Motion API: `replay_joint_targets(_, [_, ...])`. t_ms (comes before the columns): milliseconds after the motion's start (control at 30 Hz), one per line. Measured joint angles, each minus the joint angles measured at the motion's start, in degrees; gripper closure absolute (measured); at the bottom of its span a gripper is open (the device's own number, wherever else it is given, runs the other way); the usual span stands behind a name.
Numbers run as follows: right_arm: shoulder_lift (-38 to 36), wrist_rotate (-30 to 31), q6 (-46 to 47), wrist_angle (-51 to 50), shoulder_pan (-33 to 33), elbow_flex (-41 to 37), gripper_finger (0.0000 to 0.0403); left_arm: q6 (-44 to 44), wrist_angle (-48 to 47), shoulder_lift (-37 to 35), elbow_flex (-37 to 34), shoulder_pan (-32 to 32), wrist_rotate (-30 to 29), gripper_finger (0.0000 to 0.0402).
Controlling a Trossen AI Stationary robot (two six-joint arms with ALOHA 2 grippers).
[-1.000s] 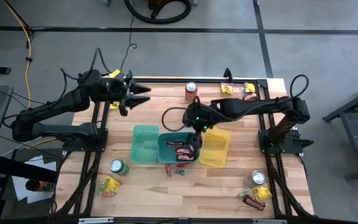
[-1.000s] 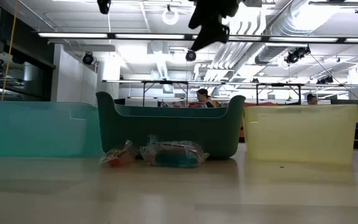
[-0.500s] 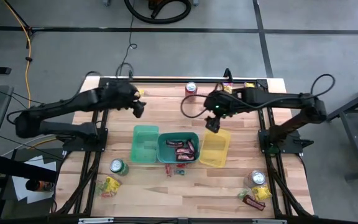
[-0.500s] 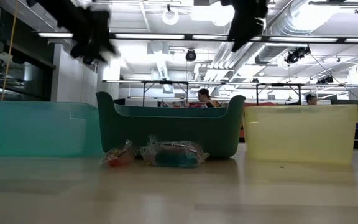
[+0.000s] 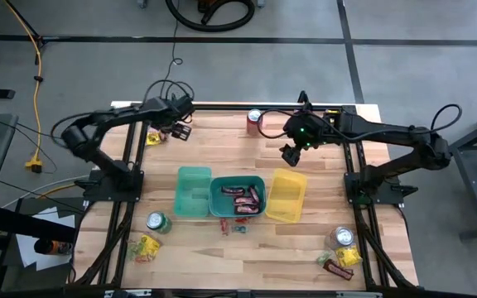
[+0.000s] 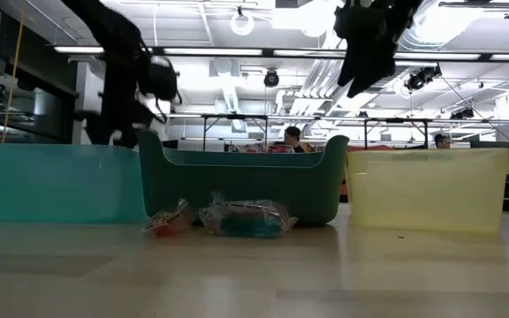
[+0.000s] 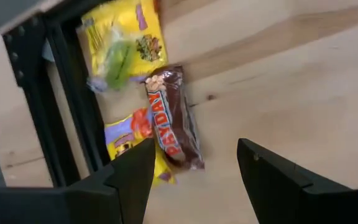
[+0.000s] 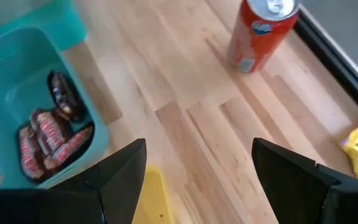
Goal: Sort candy
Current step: Put the chocolate bar into the blue bin
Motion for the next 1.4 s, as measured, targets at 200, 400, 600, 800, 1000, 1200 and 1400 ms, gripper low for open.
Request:
replay_joint_targets(200, [0.0, -0.6, -1.4, 0.0, 0.0, 0.0, 0.0116, -4.8, 2.7, 6.3, 0.0, 3.7, -2.6, 0.0186])
replay_joint_targets(400, [0.0, -0.6, -2.0, -0.1, 0.1, 0.0, 0.0116, -5.9, 7.1, 9.6, 0.0, 5.9, 0.1, 0.0186])
replay_joint_targets(600, [0.0, -0.6, -1.9, -0.2, 0.1, 0.0, 0.0116, -8.4, 7.6, 10.8, -2.3, 6.9, 0.4, 0.0200])
replay_joint_targets(800, [0.0, -0.5, -1.4, -0.2, 0.1, 0.0, 0.0116, -7.2, 8.6, 9.6, -5.2, 6.5, 1.4, 0.0287])
replay_joint_targets(1000, [0.0, -0.5, -1.4, 0.2, 0.1, 0.0, 0.0116, -6.1, 11.5, 2.7, -5.5, 4.2, 6.2, 0.0388])
replay_joint_targets(1200, [0.0, -0.5, -0.7, 2.1, 0.1, 0.0, 0.0116, -4.8, 18.5, -11.9, -5.5, -0.5, 11.5, 0.0381])
replay_joint_targets(1400, [0.0, -4.0, 1.2, 7.8, 0.1, 0.0, 0.0116, -1.0, 33.8, -27.1, -6.6, -12.7, 20.7, 0.0385])
